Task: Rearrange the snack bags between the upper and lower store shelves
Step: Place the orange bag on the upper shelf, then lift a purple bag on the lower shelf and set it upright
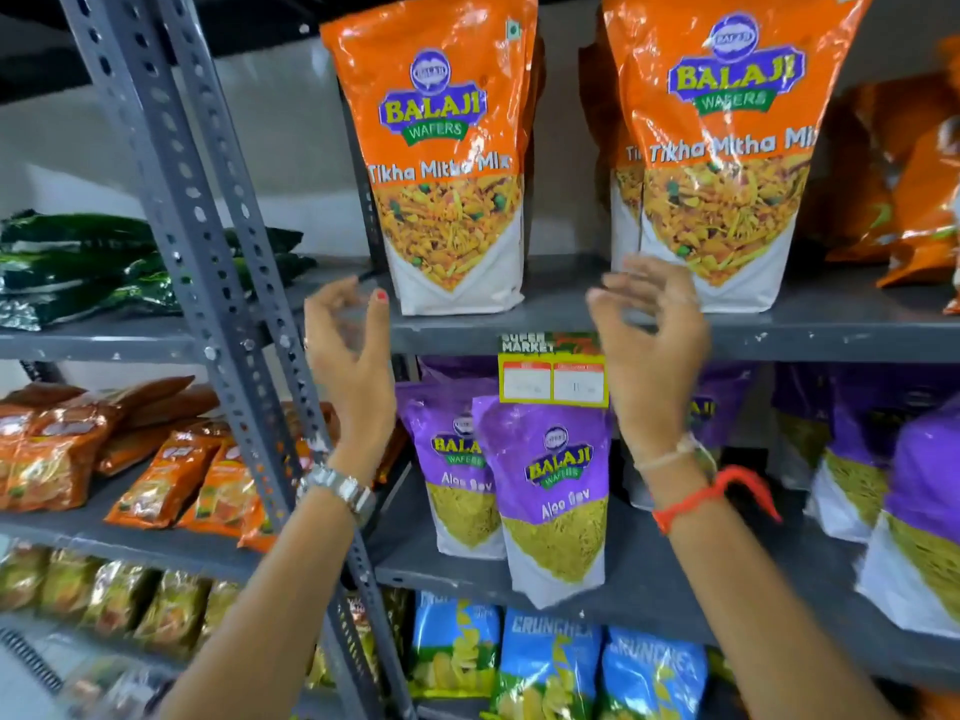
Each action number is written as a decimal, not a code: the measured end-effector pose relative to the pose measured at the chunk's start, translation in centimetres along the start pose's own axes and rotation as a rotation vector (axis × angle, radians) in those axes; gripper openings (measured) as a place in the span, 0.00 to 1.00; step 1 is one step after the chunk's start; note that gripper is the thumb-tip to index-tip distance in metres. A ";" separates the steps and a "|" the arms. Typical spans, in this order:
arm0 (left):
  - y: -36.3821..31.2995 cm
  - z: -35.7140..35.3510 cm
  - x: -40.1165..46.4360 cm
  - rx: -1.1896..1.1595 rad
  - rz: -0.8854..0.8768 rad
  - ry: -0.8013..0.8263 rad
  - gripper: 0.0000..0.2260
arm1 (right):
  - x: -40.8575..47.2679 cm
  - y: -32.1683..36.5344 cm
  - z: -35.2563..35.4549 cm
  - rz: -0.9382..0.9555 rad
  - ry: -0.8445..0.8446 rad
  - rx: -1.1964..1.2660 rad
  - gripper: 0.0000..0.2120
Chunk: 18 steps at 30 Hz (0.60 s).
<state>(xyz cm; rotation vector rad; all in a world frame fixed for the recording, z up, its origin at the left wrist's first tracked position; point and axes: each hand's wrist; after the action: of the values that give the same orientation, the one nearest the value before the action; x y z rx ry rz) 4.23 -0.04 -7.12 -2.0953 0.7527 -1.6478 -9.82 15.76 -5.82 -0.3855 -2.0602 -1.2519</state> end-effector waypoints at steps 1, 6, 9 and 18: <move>0.5 0.4 -2.5 -0.016 0.009 -0.011 0.06 | -1.6 -1.3 1.6 -0.024 -0.113 0.024 0.11; 4.0 0.7 -14.9 -0.069 0.369 0.122 0.07 | -7.3 -11.3 7.0 -0.467 -0.178 -0.100 0.11; 5.7 0.7 -20.5 -0.093 0.670 0.235 0.12 | -8.8 -16.4 8.9 -0.722 0.150 -0.229 0.21; 7.7 -1.2 -25.9 -0.188 1.074 0.422 0.25 | -10.6 -21.0 10.7 -1.075 0.562 -0.192 0.42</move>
<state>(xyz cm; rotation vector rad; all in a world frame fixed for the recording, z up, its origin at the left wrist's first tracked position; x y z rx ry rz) -2.77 9.81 -31.26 -1.0045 1.7996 -1.3546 -18.36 15.74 -30.18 1.0298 -1.6177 -1.8598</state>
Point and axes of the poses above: each hand's wrist, its own x-axis towards the middle knuckle, its own z-axis out of the back of the hand, y = z × x, and after that the axes turned 1 degree about -z, right-handed
